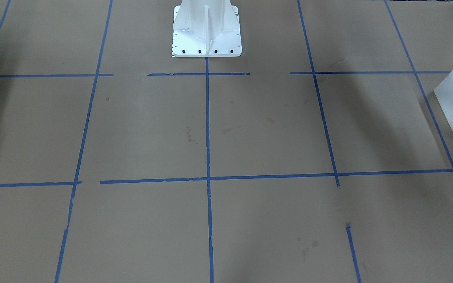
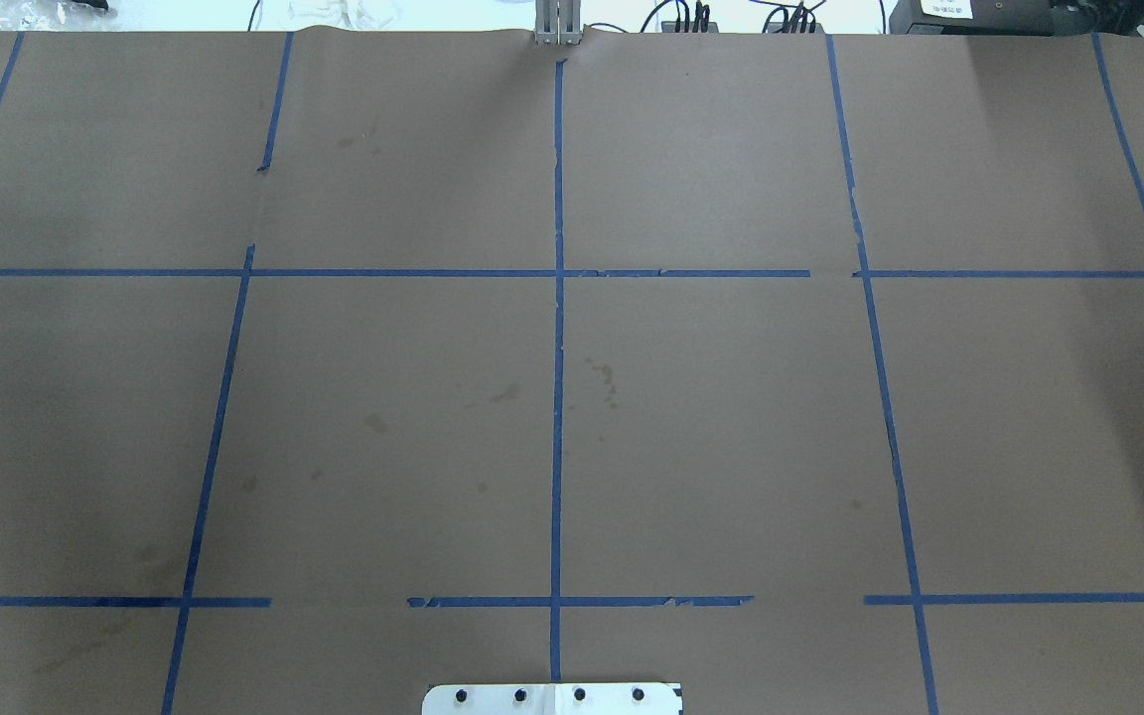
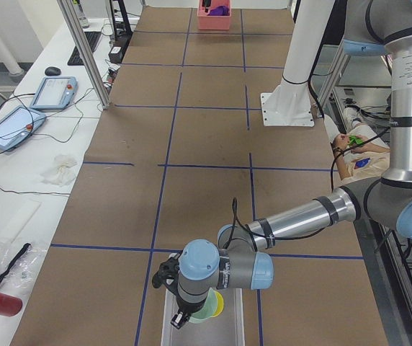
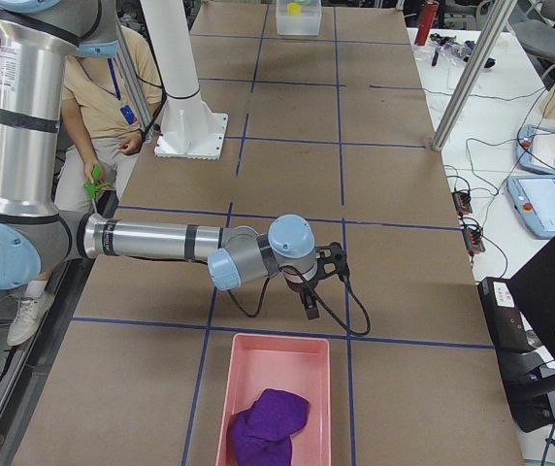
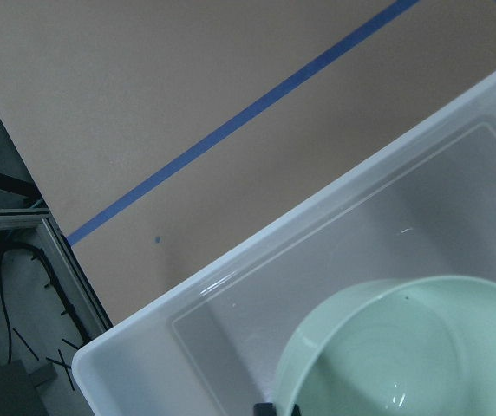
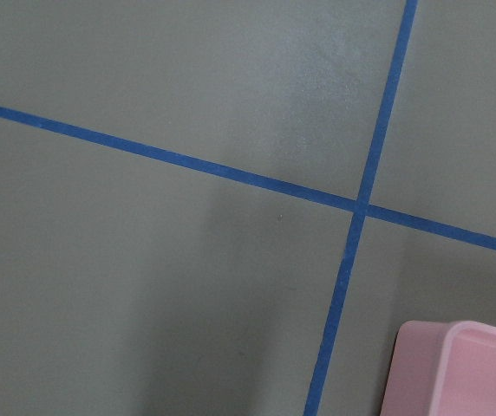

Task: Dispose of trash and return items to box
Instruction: 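Carry the green bowl with the left gripper and place it in the clear bin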

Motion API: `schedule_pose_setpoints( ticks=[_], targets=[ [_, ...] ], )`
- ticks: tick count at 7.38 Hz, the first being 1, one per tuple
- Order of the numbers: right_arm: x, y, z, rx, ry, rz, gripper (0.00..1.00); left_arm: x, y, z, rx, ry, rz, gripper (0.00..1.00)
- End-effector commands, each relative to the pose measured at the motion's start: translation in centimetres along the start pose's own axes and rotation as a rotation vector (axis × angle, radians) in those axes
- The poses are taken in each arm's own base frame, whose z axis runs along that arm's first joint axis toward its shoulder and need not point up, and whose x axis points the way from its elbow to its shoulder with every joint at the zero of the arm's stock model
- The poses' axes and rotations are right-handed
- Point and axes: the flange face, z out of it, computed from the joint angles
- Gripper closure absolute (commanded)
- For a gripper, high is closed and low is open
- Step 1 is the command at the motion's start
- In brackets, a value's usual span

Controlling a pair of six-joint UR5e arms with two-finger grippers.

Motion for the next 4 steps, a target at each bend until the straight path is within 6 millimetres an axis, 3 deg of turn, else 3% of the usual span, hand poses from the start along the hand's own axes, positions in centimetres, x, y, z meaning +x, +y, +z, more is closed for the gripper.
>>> schedule_pose_setpoints(
  ticks=[1,4],
  targets=[
    [0.1,0.1,0.1,-0.003,0.001,0.002,0.0,-1.6,1.1,1.7,-0.002,-0.003,-0.016,1.0],
    [0.0,0.0,0.1,0.0,-0.002,-0.001,0.0,-4.1,0.6,-0.4,0.035,-0.032,-0.051,1.0]
  ],
)
